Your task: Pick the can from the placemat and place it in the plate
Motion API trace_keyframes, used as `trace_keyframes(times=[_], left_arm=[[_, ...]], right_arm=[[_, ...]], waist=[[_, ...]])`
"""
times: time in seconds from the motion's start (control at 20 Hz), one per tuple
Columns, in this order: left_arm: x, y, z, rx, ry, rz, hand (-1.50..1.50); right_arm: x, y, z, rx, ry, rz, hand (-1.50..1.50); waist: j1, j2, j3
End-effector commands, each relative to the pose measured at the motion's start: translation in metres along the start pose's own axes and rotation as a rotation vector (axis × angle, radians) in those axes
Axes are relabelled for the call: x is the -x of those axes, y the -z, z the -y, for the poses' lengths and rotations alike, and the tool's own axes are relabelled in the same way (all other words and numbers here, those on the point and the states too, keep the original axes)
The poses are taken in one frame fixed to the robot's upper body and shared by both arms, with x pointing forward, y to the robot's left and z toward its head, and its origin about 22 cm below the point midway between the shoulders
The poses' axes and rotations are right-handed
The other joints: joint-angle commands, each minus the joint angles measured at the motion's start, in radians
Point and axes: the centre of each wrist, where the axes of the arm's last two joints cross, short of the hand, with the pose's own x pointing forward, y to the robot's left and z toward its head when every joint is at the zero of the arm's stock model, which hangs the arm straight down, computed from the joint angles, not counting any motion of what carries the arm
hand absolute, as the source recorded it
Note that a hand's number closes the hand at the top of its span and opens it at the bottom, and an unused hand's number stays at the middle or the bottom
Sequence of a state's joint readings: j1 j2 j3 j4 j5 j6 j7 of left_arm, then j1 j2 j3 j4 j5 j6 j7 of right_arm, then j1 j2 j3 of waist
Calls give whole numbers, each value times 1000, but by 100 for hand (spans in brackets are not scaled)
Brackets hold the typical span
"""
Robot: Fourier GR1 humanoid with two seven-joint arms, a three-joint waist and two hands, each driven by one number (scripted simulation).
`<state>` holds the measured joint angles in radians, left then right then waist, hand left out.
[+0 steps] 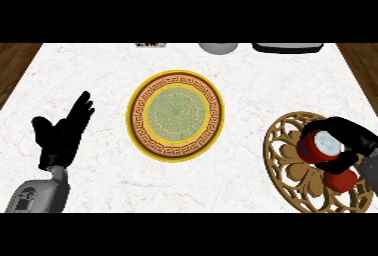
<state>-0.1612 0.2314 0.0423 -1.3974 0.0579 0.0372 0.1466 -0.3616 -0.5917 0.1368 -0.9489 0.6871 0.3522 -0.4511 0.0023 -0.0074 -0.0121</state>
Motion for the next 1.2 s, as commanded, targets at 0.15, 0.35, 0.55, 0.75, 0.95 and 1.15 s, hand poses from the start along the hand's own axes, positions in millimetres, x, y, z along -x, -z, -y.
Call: trace_keyframes(times=[0.15, 0.35, 0.55, 0.75, 0.95, 1.15], left_arm=[[-3, 6, -6, -5, 5, -8, 0], [-17, 1, -4, 6, 1, -13, 0], [-16, 7, 12, 70, 17, 5, 0], [-16, 7, 18, 101, 17, 9, 0], [-14, 9, 20, 110, 19, 0, 0], [-17, 11, 33, 129, 13, 6, 0]], right_arm=[[2, 6, -15, 60, 46, 33, 150], [-76, 39, -36, 257, -2, 14, 150], [-198, 106, -55, 266, 22, 117, 150], [-250, 118, -45, 439, 9, 73, 150], [-294, 114, -13, 732, -34, 21, 150], [-323, 116, -3, 905, -56, -84, 150]], waist=[[0, 9, 12], [-11, -2, 11], [75, 4, 4], [120, 1, 6], [107, -13, 4], [116, -9, 4]])
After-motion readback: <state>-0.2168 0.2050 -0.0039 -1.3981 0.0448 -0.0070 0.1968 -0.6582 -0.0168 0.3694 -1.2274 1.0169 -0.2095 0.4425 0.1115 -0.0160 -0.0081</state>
